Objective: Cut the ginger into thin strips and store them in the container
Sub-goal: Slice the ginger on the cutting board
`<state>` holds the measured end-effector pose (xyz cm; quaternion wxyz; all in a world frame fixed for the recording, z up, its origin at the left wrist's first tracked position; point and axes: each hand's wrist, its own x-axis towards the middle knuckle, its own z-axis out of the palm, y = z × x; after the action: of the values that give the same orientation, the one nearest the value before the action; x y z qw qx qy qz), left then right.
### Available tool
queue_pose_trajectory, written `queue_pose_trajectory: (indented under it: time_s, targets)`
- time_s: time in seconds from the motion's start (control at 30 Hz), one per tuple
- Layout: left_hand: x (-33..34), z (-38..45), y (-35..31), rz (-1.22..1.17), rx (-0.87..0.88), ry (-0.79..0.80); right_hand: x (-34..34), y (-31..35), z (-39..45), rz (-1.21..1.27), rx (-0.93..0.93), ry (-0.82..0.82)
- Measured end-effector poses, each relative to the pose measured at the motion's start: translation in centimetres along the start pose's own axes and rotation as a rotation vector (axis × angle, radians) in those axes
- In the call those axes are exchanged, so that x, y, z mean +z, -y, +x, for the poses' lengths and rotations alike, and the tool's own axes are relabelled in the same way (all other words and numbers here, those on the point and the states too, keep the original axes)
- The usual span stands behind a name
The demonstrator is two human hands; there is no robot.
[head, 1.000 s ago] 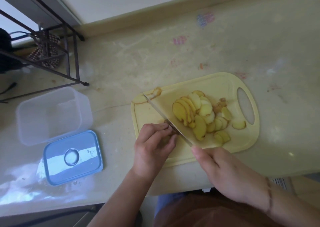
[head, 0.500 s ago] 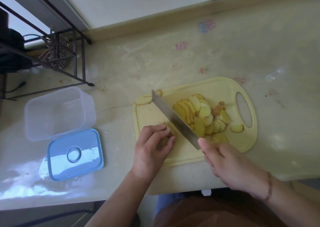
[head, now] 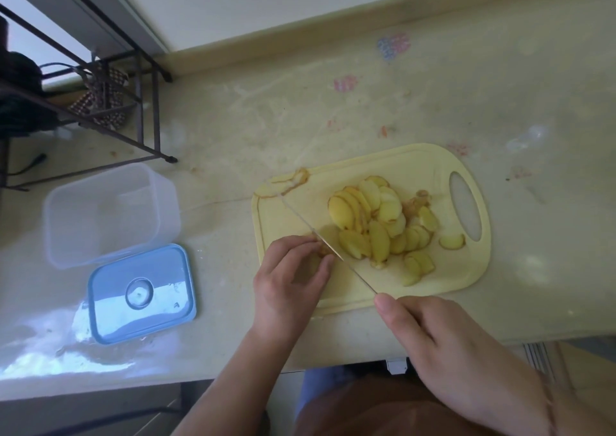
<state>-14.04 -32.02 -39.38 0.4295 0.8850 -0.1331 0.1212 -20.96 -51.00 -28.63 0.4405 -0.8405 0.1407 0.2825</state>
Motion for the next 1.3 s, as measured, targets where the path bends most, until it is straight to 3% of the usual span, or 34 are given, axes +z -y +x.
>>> queue_pose_trajectory:
  time_s: [1.3]
  targets:
    - [0.22, -0.29, 0.25, -0.038, 0.027, -0.013, -0.01, 0.54, 0.48, -0.022, 0.055, 0.035]
